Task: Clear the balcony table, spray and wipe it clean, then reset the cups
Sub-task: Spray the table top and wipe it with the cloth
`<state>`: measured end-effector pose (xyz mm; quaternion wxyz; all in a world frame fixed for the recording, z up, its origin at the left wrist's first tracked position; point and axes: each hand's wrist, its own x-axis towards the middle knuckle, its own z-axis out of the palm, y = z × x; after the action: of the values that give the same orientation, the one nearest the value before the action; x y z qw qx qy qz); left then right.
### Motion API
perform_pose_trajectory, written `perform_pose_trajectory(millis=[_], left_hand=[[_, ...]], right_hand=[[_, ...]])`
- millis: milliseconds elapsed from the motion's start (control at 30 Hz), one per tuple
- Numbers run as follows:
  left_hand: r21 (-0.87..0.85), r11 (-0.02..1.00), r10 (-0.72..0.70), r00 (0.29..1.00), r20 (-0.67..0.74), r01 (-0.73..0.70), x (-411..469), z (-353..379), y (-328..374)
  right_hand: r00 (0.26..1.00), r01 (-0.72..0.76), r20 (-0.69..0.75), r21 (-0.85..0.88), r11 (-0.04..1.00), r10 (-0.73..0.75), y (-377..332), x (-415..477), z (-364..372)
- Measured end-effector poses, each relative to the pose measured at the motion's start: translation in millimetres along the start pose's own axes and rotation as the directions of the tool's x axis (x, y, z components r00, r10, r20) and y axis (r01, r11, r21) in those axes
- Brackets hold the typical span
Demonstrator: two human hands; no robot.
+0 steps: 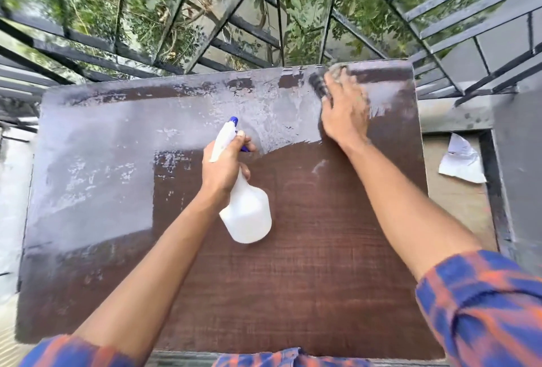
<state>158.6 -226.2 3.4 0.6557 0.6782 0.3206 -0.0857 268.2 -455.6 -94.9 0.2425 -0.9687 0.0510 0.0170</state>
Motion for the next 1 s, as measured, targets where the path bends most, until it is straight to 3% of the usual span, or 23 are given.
perform_pose_trajectory(millis=[100,167,233,300,333,367,433,467,567,667,767,867,1000], left_hand=[[-0.017,1.000,-0.015,1.000,0.002,0.015,1.5,5.6,2.2],[-0.006,1.000,0.003,1.000,0.016,-0.003,1.8,9.0,3.1],[0.006,1.000,0.017,0.999,0.035,-0.018,1.3,12.4,3.1],[-0.005,1.000,0.009,0.999,0.050,-0.009,-0.4,14.8,3.1],[-0.010,1.000,0.007,0.998,0.055,-0.006,-1.0,15.8,2.7],[-0.007,1.000,0.010,0.998,0.058,-0.009,-1.6,16.1,2.4],[-0.003,1.000,0.022,0.998,0.060,-0.021,-2.2,15.8,2.5],[-0.006,1.000,0.023,0.998,0.061,-0.023,-2.5,15.6,2.7],[-0.013,1.000,0.014,0.998,0.064,-0.013,-1.6,14.0,1.6],[-0.010,1.000,0.009,0.998,0.056,-0.008,-0.8,11.8,1.7],[-0.013,1.000,0.004,0.999,0.043,-0.004,1.2,7.7,3.4],[-0.018,1.000,-0.002,1.000,0.008,0.002,9.0,-0.2,3.4],[-0.062,0.998,0.008,1.000,-0.010,-0.008,19.4,-12.6,5.6]], right_hand=[[0.978,0.130,0.139,0.167,0.977,-0.154,-17.6,-26.4,3.6],[0.974,-0.022,0.210,0.449,0.893,-0.082,-24.4,-27.1,-12.6],[0.958,-0.262,0.277,0.762,0.592,0.066,-22.6,-20.4,-32.6],[0.909,-0.416,0.396,0.852,0.318,0.130,-2.8,-8.7,-49.1],[0.905,-0.426,0.398,0.829,0.363,0.152,12.4,-3.7,-56.5],[0.908,-0.418,0.358,0.761,0.496,0.215,26.8,-0.5,-64.2],[0.926,-0.364,0.113,0.522,0.771,0.360,58.3,5.8,-77.5],[0.907,-0.377,-0.022,0.402,0.835,0.420,69.3,5.9,-83.8],[0.843,-0.399,-0.191,0.402,0.824,0.502,71.9,0.1,-85.6],[0.925,-0.244,-0.204,0.332,0.911,0.322,37.6,-16.5,-62.2],[0.980,-0.161,-0.100,0.131,0.978,0.174,6.0,-30.2,-23.1],[0.984,-0.157,-0.096,-0.099,0.983,0.148,1.4,-27.7,3.2],[0.971,-0.193,-0.163,-0.105,0.976,0.174,13.8,9.4,5.2]])
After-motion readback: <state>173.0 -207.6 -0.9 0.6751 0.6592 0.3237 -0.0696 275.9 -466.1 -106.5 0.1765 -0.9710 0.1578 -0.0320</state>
